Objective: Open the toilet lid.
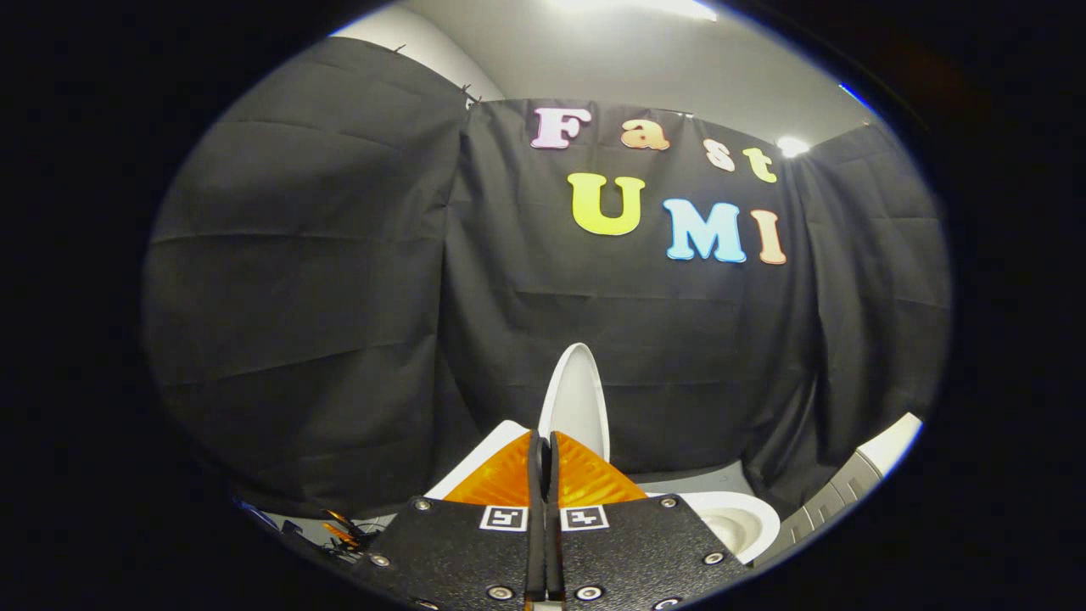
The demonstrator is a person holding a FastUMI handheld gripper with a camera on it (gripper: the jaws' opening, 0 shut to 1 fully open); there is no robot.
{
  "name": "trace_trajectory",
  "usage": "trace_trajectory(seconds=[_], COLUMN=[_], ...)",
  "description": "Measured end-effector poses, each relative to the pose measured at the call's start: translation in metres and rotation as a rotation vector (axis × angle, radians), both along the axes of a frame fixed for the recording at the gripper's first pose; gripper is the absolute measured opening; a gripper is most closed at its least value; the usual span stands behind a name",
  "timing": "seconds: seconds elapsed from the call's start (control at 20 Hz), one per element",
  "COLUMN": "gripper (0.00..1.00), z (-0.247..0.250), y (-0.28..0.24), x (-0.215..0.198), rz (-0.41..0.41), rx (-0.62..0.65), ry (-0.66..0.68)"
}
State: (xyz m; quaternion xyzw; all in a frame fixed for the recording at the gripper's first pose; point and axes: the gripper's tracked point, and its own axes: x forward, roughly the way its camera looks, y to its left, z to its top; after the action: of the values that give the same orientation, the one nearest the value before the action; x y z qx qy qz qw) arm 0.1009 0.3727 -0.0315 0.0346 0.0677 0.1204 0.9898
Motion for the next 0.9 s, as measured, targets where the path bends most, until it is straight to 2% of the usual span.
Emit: trace_trajectory(seconds=[0.3, 0.55, 0.65, 0.85, 0.9], gripper=[0.0, 0.0, 0.02, 0.24, 0.38], z=[-0.003, -0.001, -0.003, 0.0, 0.006], y=[0.031, 0.033, 0.033, 0.033, 0.024], x=[0.001, 0.001, 0.001, -0.007, -0.011], rz=[0.035, 0.041, 0.072, 0.167, 0.164], rx=[-0.039, -0.082, -0.102, -0.034, -0.011], ry=[-0.009, -0.003, 0.01, 0.032, 0.031])
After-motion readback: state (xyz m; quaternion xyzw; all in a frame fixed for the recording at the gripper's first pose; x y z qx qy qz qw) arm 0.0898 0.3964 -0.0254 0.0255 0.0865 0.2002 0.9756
